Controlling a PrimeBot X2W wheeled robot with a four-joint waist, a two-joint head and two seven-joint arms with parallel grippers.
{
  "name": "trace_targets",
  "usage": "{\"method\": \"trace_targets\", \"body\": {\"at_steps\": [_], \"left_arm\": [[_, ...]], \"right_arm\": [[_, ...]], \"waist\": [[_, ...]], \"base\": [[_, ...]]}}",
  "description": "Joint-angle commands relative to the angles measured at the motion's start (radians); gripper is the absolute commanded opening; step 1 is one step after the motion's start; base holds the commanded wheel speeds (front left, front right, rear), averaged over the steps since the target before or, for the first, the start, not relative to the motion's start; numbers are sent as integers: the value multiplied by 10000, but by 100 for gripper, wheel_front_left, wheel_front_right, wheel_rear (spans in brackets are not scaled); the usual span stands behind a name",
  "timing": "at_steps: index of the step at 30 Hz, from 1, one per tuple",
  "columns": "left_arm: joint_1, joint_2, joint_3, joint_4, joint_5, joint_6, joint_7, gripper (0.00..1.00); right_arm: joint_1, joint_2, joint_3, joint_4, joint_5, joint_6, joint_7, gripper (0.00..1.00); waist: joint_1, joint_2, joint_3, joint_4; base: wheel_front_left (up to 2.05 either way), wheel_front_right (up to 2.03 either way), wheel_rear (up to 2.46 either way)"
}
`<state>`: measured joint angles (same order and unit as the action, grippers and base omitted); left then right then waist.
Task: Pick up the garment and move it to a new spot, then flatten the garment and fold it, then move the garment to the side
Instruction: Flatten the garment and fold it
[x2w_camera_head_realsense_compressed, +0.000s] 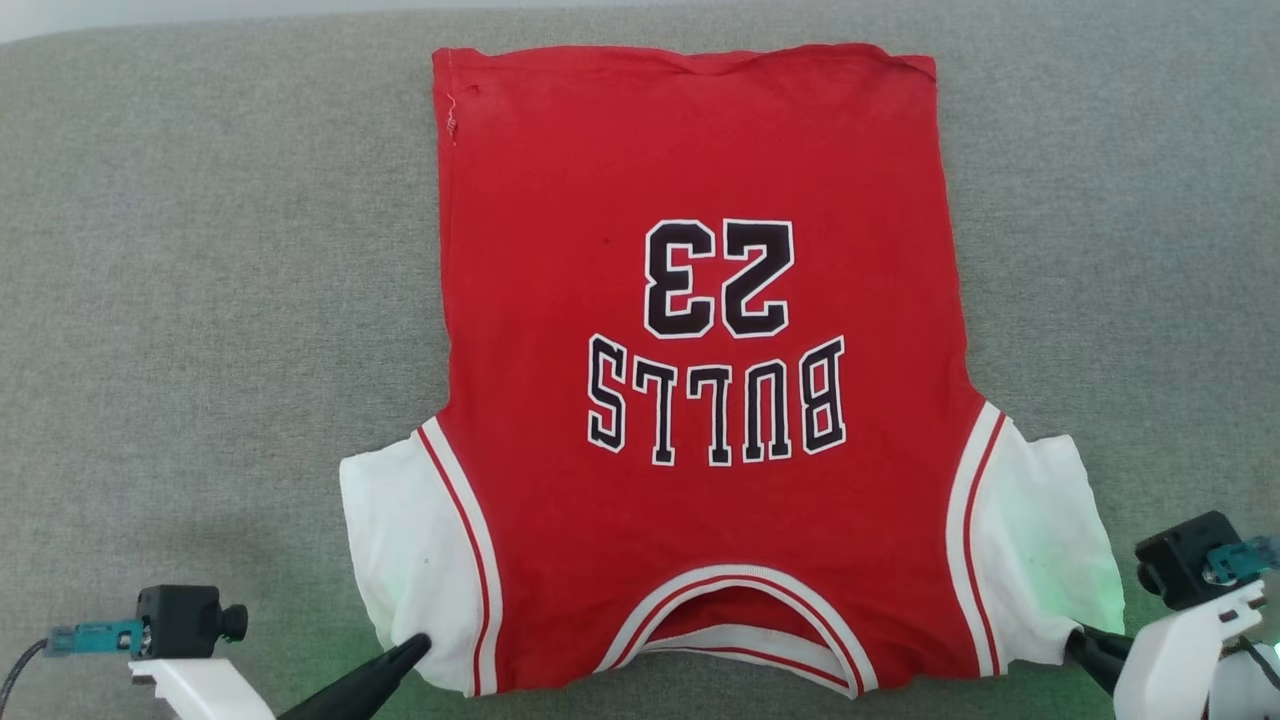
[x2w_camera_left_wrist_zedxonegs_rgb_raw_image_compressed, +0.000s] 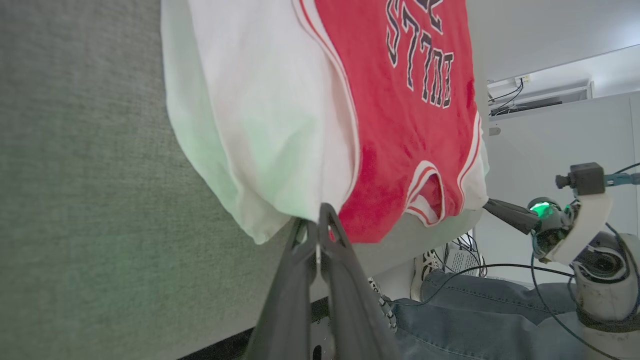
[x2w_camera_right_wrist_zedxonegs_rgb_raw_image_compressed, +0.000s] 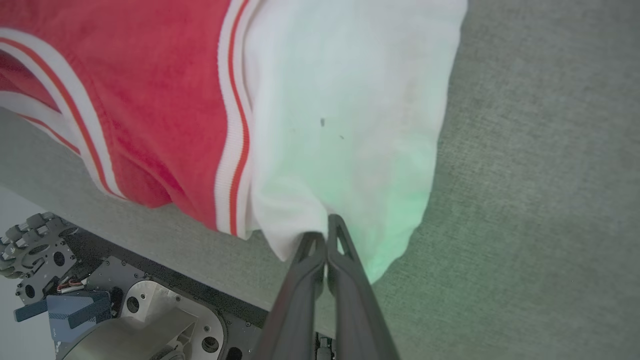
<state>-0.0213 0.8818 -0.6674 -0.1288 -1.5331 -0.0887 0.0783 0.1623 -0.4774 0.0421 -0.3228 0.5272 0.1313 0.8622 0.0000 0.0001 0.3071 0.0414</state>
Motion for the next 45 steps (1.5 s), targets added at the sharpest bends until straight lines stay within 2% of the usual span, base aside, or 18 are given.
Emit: {"method": "trace_targets", "body": {"at_steps": [1,4,5,7,8,9,14,17,22,23,33,39,45], "left_arm": [[-209,-115,-25,157,125,-72,31,0],[-334,-276,-122,354,216,-118,84,0],[-380,-310,-148,394,225,-143,94,0],[-421,-382,-166,458,234,-169,79,0],[-415,-409,-175,462,245,-175,73,0],[-427,-416,-169,446,278,-187,47,0],[-519,-396,-152,180,434,-201,-6,0],[-673,-408,-135,-65,599,-166,-17,0],[-1167,-628,-275,-246,916,-192,198,0],[-1167,-628,-275,-246,916,-192,198,0],[-2200,-1251,-602,89,1289,-368,603,0],[-2741,-1484,-757,110,1452,-439,730,0],[-2970,-1507,-915,0,1464,-433,644,0]], "right_arm": [[-174,-40,112,138,12,-12,-110,0],[-305,-78,220,327,50,-12,-279,3],[-353,-111,239,338,29,-12,-326,22],[-420,-131,201,354,24,-12,-431,51],[-463,-162,146,296,-2,-12,-485,98],[-533,-135,35,212,14,-12,-526,100],[-1061,-166,-825,-530,113,-12,-348,100],[-1990,-155,-1388,-781,88,-12,-66,100],[-4663,-71,-1310,308,-69,-9,208,100],[-4663,-71,-1310,308,-69,-9,208,100],[-9956,193,-196,5501,-1370,-11,129,100],[-11903,185,-108,7902,-2049,-11,163,100],[-12802,383,-105,9659,-2561,-9,662,100]], "waist": [[0,-1,33,11],[0,-1,71,31],[0,-1,77,41],[0,-1,83,63],[0,-1,82,79],[0,-1,82,101],[0,-1,166,354],[0,-1,368,568],[0,-1,923,1043],[0,-1,923,1043],[0,-1,1870,1997],[0,-1,2365,2518],[0,-1,2541,2662]], "base": [[0,0,0],[0,0,0],[0,0,0],[0,0,0],[0,0,0],[0,0,0],[0,0,0],[0,0,0],[0,0,0],[0,0,0],[0,0,0],[0,0,0],[0,0,0]]}}
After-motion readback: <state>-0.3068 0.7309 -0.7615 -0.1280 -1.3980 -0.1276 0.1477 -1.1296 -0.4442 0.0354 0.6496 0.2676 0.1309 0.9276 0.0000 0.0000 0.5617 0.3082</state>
